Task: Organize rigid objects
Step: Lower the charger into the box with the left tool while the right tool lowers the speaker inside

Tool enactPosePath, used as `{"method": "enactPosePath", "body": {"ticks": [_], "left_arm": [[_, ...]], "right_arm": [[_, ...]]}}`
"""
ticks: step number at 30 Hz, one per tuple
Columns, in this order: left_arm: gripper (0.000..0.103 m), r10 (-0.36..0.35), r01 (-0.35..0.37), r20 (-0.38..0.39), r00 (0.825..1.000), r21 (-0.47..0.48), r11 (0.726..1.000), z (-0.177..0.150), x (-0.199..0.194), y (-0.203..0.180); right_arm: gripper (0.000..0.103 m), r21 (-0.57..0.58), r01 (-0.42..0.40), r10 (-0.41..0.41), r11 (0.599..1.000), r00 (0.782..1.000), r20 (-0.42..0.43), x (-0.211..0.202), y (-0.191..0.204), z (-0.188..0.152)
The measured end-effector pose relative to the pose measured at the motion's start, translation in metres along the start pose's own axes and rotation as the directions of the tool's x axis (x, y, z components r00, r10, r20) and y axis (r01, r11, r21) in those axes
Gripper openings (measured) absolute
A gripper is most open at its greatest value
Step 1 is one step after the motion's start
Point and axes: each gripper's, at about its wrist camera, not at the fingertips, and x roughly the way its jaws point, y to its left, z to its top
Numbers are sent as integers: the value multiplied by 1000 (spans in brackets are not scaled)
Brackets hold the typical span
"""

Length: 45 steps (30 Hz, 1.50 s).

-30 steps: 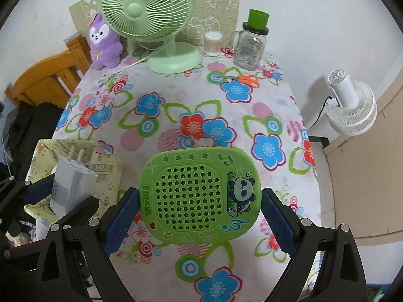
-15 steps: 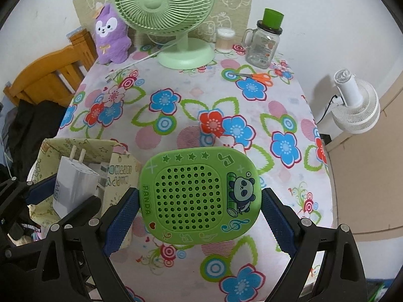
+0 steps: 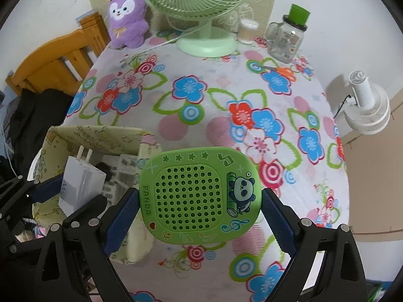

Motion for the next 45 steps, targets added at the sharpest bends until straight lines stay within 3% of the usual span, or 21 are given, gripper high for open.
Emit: {"method": "enactPosePath", "body": {"ticks": [10, 26, 27, 31, 45], "left_arm": [[49, -8, 8, -41, 999, -9, 1000, -12, 12, 25], [50, -136, 138, -95, 986, 21, 990, -23, 30, -1], [54, -150, 152, -99, 984, 10, 988, -23, 31, 0], [90, -160, 160, -40, 986, -19, 987, -21, 16, 4], [96, -4, 5, -15, 1000, 56, 998, -22, -3, 20]], "right_arm": [[95, 0, -15, 15, 1000, 999, -35, 15, 24, -5], [95, 16, 33, -33, 999, 998, -53, 15, 25, -15], [95, 16, 34, -33, 999, 998, -52, 14, 26, -16], [95, 15, 27, -27, 1000, 999, -42, 11, 27, -18], [95, -13, -21, 22, 1000, 1000, 23, -8, 51, -15]]}}
